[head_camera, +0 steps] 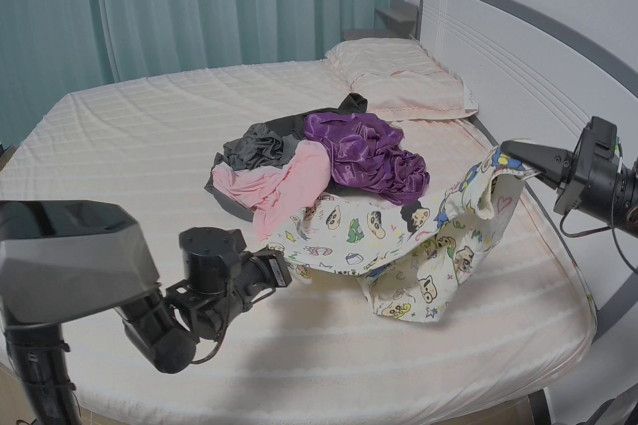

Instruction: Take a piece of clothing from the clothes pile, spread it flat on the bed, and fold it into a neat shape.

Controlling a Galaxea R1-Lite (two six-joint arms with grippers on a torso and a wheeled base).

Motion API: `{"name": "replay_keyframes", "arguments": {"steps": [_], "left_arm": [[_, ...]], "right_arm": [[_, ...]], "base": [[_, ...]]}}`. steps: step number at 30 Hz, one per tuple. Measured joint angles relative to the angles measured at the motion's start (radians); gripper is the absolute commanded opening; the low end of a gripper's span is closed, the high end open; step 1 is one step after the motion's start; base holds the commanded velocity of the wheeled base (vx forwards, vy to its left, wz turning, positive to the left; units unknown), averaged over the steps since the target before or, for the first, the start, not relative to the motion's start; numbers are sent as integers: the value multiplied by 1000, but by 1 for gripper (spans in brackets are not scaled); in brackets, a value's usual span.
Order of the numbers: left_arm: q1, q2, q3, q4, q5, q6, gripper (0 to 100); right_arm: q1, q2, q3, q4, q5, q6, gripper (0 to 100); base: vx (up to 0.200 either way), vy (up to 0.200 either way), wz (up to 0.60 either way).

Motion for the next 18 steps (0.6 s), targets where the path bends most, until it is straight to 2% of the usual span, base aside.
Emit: {"name": "replay_keyframes", "arguments": {"steps": [3,8,11,18], "left_arm": [[4,-116,46,30,4,2,0],[-10,-300,80,227,41,3,0],[-49,-397,64,362,93,-2,0],[-167,-566,-58,616,196,-9,0]], "right_arm": [[4,30,27,0,-31,-43,0],[54,115,52,-13,-172,-109,0],[124,169,44,-43,-266,-133,0],[263,243,-57,-140,-360,-149,0]], "base": [[0,0,0],[0,0,0],[0,0,0],[0,0,0]]}}
